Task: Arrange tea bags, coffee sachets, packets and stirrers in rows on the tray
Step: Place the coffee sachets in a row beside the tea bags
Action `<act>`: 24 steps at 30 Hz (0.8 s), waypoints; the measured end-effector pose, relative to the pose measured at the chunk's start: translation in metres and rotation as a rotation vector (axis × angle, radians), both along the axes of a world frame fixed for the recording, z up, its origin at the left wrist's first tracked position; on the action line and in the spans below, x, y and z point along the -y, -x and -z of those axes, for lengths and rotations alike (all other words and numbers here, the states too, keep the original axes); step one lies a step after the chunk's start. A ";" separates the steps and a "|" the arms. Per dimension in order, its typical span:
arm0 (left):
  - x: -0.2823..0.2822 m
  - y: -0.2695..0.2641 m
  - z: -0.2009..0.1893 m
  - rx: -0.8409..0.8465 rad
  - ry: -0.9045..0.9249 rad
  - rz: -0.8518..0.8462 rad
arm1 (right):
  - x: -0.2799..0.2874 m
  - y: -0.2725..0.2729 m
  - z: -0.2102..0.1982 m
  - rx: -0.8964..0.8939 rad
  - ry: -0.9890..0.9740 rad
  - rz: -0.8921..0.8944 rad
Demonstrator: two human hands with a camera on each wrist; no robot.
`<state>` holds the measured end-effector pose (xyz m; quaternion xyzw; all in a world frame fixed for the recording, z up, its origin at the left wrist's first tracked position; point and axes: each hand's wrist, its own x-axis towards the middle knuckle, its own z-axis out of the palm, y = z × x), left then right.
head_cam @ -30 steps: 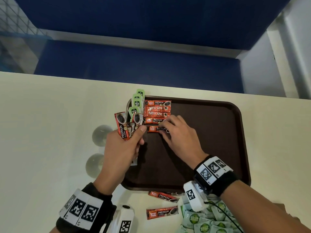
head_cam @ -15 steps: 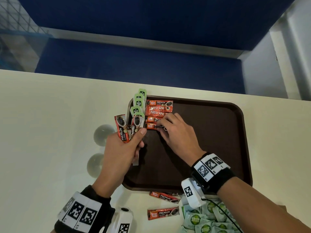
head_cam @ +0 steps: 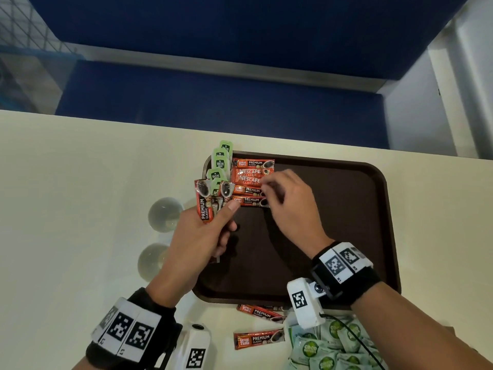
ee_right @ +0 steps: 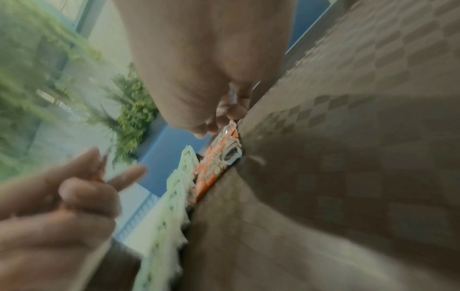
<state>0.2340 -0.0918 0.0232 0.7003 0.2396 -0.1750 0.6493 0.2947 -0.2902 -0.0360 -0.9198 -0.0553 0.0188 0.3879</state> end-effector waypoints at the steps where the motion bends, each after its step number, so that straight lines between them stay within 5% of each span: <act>1: 0.002 -0.002 0.001 -0.010 0.042 0.028 | 0.001 -0.003 -0.006 -0.085 -0.163 0.053; 5: 0.008 -0.012 0.005 -0.024 0.140 0.130 | 0.000 -0.009 -0.043 -0.527 -0.713 0.032; 10: 0.009 -0.019 0.000 0.044 0.132 0.278 | 0.007 -0.012 -0.054 -0.447 -0.503 -0.129; 16: 0.008 -0.015 0.002 0.064 0.039 0.016 | 0.022 0.000 -0.049 -0.507 -0.610 0.088; 24: 0.011 -0.007 0.010 0.121 -0.180 -0.078 | 0.030 0.029 -0.032 -0.559 -0.362 0.121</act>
